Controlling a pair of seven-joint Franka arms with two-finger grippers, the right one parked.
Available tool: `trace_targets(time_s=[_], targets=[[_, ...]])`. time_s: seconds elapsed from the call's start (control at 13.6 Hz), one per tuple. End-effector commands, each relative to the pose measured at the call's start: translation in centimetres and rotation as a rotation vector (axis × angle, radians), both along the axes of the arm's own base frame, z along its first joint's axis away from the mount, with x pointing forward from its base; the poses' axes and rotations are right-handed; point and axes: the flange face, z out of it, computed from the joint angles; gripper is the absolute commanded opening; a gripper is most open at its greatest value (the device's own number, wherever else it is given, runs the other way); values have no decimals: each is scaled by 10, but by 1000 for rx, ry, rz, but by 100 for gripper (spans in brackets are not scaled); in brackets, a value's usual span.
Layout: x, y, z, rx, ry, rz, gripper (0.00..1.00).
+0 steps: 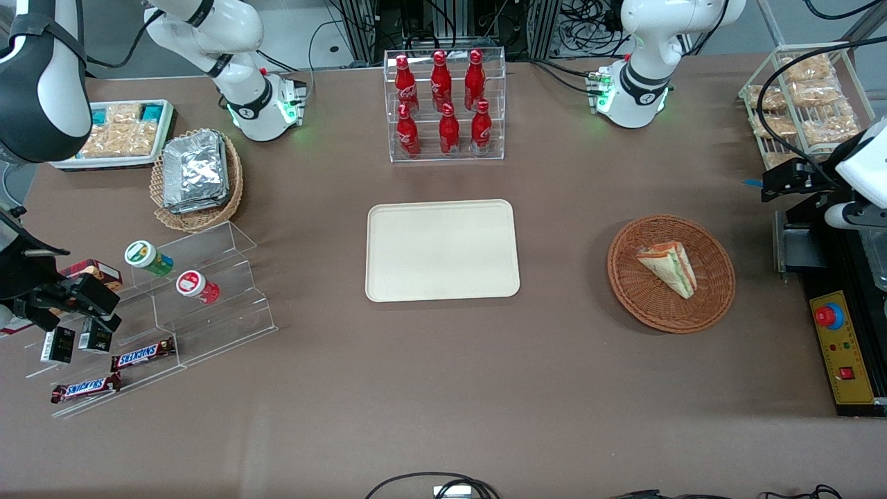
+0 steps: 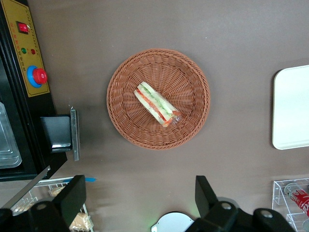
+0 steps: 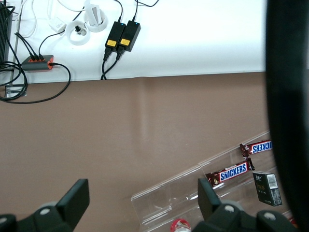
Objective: Place sandwich from basket to tray
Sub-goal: 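Move the left gripper down over the wrapped sandwich in the wicker basket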
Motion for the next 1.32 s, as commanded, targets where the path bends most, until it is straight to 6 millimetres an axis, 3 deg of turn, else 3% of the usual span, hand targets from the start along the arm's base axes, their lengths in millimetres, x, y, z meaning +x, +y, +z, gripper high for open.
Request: trace_targets(time_s=[0.0,0.37,0.96,1.25], targets=[[2,-1,3,-1,-15,-9,100],[18,-1,-21,9,-8,23,100],[16,-8,-132,36,-68,177,100],[8,-24,-189,37,-130,308,100]])
